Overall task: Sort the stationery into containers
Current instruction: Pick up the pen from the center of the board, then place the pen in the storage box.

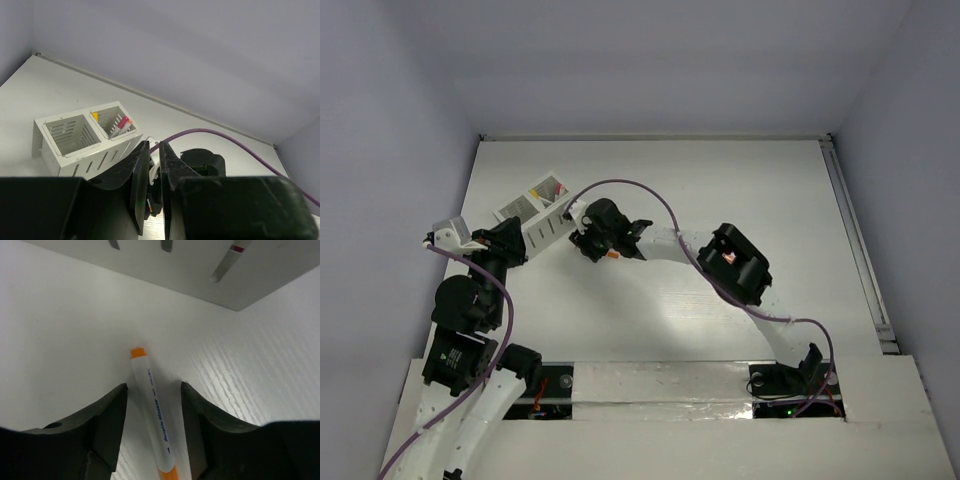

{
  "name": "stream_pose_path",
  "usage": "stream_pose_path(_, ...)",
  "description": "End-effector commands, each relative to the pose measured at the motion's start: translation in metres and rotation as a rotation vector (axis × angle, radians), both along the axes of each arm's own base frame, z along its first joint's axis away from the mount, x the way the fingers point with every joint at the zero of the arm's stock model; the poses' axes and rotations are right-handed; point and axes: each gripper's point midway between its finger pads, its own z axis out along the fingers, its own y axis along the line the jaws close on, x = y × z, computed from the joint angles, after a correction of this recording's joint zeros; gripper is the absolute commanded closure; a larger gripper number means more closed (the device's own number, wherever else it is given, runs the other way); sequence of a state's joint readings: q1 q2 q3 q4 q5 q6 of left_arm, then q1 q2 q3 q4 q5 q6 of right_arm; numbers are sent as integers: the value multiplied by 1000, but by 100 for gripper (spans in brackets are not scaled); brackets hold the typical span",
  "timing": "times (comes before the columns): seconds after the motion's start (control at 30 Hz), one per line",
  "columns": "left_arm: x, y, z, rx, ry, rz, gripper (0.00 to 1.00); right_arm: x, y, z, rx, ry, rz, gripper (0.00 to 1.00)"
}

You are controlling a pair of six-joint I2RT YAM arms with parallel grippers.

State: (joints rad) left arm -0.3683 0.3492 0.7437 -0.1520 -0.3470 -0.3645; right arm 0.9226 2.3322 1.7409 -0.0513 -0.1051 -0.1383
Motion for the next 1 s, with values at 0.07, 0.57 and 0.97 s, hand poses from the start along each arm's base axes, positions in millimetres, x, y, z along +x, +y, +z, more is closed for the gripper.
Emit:
stream_pose_path(0.07, 0, 0, 15, -14, -57, -2, 88, -6, -10, -22, -175, -75, -27, 63)
stream_pose_path(0.57, 1, 0, 14, -12, -53, -2, 88, -20, -8, 66, 124, -112, -116, 100)
stream_pose_path(0.97, -3, -2, 16, -20, -69, -19, 87, -3, -3, 240, 839, -92, -149, 100)
